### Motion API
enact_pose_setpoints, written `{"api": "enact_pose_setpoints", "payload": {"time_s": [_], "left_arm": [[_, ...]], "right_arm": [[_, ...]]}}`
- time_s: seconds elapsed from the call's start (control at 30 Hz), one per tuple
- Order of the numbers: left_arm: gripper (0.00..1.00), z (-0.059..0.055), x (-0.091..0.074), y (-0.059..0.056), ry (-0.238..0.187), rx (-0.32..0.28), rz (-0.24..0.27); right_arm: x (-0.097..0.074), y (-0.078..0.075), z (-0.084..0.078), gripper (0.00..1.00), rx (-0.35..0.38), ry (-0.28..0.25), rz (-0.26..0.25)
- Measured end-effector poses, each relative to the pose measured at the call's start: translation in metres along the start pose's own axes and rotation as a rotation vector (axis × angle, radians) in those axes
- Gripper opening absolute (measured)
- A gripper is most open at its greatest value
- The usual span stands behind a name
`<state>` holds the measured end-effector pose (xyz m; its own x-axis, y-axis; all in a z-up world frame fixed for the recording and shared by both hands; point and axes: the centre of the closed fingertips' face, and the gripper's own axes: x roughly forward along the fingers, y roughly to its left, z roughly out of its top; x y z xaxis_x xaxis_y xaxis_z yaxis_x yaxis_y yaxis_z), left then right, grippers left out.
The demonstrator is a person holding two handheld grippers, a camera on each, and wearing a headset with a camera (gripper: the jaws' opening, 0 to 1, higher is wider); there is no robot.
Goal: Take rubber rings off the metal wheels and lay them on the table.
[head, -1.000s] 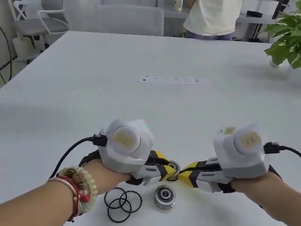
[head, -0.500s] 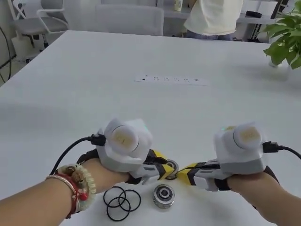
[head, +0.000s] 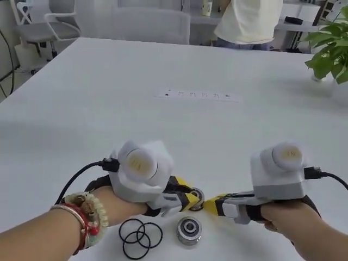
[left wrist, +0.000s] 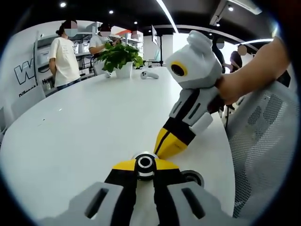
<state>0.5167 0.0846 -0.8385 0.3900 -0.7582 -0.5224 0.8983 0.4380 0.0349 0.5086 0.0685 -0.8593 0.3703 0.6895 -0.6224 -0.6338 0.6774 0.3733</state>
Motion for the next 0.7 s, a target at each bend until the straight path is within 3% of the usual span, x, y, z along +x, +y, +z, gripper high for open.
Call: {"api": "enact_pose_setpoints", "payload": {"time_s": [0.27,0.33,0.37,0.43,0.7], "left_arm": [[0.07,0.001,0.0,0.001,-0.002,-0.002,0.003],[0.07,0.0,0.0,0.001,-0.002,-0.002,0.004],[0.07,0.0,0.0,0.001,-0.002,-0.003,0.004],[0.07,0.0,0.0,0.001,-0.004,-0.002,0.005],[0.07,0.001,0.0,0.001,-0.006,0.002,0.012]], "right_arm": [[-0.003,-0.001,0.004,0.0,0.068,-0.023,0.008],[-0.006,-0.002,0.01,0.0,0.092,-0.052,0.01],[-0.007,0.003,0.018,0.0,0.12,-0.097,0.037],[-0.008,0.001,0.012,0.0,0.095,-0.065,0.015],[-0.007,0.001,0.013,0.0,0.084,-0.07,0.012]]}}
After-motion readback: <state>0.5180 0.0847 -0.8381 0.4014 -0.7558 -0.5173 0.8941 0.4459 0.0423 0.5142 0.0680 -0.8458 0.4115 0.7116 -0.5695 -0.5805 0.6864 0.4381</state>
